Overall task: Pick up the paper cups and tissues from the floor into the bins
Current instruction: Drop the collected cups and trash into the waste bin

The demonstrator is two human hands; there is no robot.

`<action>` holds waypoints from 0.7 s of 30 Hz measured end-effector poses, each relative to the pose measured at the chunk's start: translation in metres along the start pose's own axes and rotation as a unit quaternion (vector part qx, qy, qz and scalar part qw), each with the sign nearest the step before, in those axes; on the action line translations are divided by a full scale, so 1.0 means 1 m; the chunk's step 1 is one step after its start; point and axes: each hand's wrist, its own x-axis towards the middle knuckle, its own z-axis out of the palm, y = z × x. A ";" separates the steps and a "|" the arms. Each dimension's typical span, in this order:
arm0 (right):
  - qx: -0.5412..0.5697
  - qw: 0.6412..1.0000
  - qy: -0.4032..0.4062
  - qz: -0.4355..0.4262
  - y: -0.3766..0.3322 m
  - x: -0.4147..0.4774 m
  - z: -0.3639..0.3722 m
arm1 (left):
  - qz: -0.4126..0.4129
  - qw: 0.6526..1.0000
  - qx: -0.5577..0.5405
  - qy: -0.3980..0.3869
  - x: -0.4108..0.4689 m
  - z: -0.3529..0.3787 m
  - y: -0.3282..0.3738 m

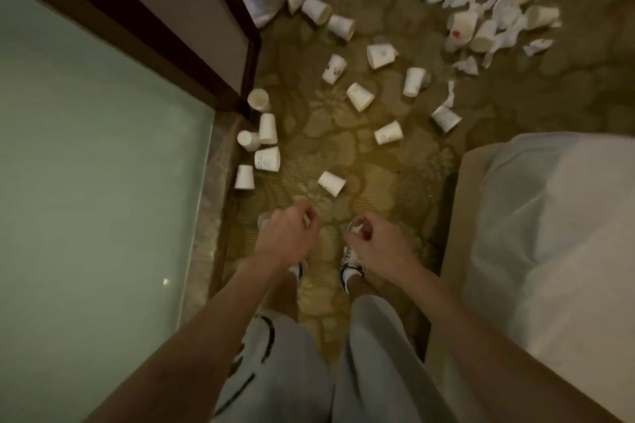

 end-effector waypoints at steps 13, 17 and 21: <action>0.182 0.964 -0.026 0.190 0.122 0.299 0.093 | -0.107 0.986 -0.086 -0.090 0.288 0.183 -0.130; 0.209 0.955 -0.014 0.210 0.144 0.361 0.117 | -0.094 0.983 -0.133 -0.082 0.344 0.224 -0.155; 0.178 0.964 0.026 0.197 0.161 0.396 0.133 | -0.097 0.980 -0.168 -0.047 0.369 0.253 -0.175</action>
